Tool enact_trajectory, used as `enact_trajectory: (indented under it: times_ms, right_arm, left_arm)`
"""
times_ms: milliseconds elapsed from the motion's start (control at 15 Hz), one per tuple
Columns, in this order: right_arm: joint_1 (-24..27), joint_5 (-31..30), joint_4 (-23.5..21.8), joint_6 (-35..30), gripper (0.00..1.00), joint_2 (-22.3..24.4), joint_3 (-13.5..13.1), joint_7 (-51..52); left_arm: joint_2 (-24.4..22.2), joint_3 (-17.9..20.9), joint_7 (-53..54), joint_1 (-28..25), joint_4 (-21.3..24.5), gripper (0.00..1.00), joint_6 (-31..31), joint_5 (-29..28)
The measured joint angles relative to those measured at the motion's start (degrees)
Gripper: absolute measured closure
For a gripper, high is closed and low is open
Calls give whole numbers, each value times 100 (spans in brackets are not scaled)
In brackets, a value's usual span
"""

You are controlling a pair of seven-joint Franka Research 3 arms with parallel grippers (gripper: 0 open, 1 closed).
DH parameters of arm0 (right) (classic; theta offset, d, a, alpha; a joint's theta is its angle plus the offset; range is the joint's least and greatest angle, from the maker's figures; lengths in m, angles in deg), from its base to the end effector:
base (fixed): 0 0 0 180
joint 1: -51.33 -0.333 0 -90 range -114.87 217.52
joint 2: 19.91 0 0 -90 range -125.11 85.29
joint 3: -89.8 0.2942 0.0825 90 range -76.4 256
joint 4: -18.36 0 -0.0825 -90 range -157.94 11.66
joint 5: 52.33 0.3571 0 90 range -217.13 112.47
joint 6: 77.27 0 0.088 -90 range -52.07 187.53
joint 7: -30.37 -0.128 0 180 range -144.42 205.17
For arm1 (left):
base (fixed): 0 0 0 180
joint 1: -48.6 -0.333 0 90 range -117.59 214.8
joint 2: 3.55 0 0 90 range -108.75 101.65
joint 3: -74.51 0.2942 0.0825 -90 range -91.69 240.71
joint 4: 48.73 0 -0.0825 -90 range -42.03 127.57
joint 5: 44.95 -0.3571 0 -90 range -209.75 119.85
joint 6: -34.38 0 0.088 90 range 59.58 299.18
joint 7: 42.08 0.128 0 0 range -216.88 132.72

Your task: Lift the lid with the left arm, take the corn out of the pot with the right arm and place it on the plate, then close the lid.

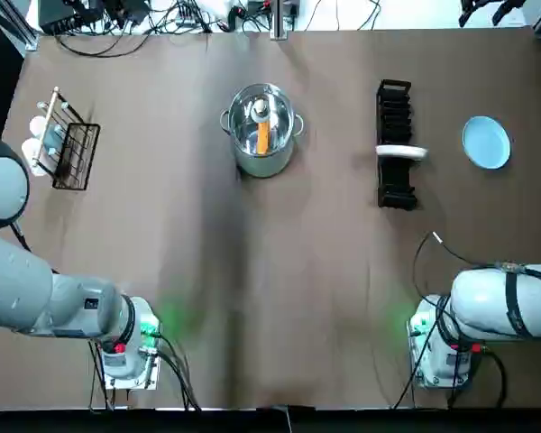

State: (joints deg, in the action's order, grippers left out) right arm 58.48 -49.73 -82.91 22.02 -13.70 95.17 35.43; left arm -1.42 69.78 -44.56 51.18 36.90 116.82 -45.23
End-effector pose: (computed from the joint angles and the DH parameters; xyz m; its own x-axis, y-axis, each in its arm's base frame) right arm 0.5105 -0.0087 0.5637 0.9958 0.0501 0.0760 0.0524 -0.9982 -0.0285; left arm 0.5186 -0.0650 0.5848 0.9922 -0.0832 -0.0924 -0.0841 -0.9964 -0.0058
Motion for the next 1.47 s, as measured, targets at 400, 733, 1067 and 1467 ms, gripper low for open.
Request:
enact_trajectory:
  times_ms: [400,733,1067,1467]
  right_arm:
    - [55,10,-6,5,0,0,34,0]
    - [-33,32,-27,4,0,-1,100,0]
    - [-216,38,-44,-7,0,-9,105,2]
    - [-226,38,-53,20,0,-27,61,1]
  left_arm:
    - [12,17,-5,1,7,0,0,-1]
    - [343,-66,-80,624,62,0,65,28]
    - [1075,-145,-1145,1692,76,0,841,115]
    - [2313,-156,-2332,2858,101,0,2471,170]
